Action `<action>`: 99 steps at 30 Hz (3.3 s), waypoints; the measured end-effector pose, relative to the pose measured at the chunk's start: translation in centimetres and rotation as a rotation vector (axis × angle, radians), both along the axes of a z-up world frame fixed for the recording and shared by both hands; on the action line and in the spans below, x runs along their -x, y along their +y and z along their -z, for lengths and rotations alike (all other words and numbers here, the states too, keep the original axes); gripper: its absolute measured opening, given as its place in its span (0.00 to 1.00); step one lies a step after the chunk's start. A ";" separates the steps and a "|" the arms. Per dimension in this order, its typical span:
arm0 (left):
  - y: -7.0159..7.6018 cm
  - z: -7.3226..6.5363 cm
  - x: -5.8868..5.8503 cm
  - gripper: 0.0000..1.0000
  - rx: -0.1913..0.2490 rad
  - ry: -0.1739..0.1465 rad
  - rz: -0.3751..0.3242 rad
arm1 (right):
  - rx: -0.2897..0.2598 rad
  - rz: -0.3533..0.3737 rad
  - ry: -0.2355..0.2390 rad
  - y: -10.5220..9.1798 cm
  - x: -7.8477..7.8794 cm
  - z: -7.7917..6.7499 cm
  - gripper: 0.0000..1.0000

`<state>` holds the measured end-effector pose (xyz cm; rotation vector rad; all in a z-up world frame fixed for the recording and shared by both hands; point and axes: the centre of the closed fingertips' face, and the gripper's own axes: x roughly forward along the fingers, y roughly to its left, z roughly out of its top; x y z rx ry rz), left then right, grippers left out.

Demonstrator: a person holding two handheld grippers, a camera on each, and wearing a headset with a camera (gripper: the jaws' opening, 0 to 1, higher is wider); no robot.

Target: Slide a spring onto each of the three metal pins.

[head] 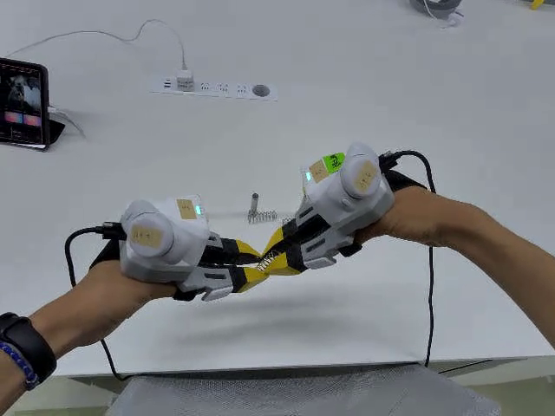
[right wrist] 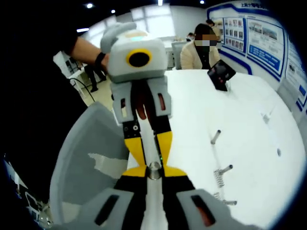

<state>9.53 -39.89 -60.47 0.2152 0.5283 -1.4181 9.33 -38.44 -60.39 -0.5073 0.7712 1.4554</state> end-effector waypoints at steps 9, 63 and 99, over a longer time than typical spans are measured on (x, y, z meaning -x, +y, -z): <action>2.7 0.6 -1.0 0.19 -0.020 -0.003 -0.082 | -0.015 -0.003 -0.003 1.0 -0.8 0.2 0.12; 14.9 3.6 -5.8 0.59 -0.089 0.048 -0.573 | 0.199 -0.041 -0.052 2.6 -9.5 4.5 0.13; 16.6 4.2 -5.7 0.60 -0.092 0.074 -0.614 | 0.219 -0.047 -0.125 5.4 -16.0 4.1 0.13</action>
